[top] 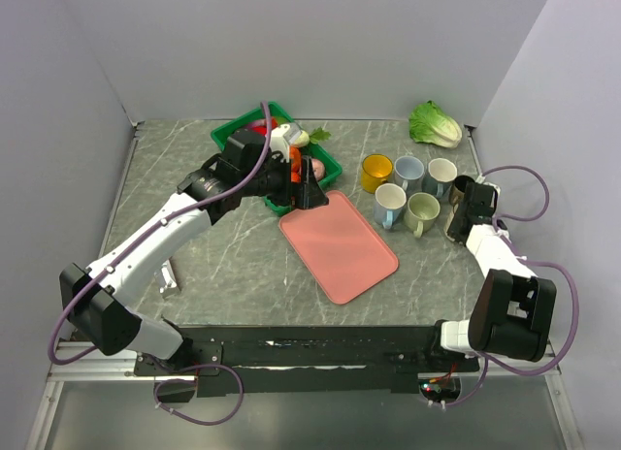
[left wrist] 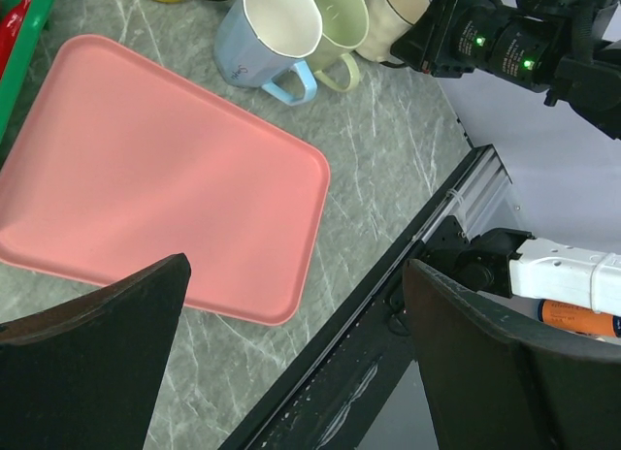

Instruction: Turn the mug right side up

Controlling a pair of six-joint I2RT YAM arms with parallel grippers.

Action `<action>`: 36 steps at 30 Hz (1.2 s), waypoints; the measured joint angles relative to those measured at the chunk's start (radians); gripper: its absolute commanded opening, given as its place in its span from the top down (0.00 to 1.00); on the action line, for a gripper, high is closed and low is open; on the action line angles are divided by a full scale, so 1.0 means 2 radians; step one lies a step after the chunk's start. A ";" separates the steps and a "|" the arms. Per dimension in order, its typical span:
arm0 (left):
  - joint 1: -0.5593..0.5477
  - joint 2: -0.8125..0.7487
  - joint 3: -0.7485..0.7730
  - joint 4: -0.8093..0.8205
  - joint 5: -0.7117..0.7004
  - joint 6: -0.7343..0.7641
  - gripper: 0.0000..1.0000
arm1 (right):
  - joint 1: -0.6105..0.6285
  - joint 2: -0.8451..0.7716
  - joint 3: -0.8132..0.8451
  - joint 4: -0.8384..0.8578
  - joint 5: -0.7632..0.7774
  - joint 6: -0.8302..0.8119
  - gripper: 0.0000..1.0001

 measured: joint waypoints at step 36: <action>0.001 -0.007 0.004 -0.034 -0.108 -0.011 0.04 | 0.000 -0.281 0.087 -0.241 -0.066 0.158 0.00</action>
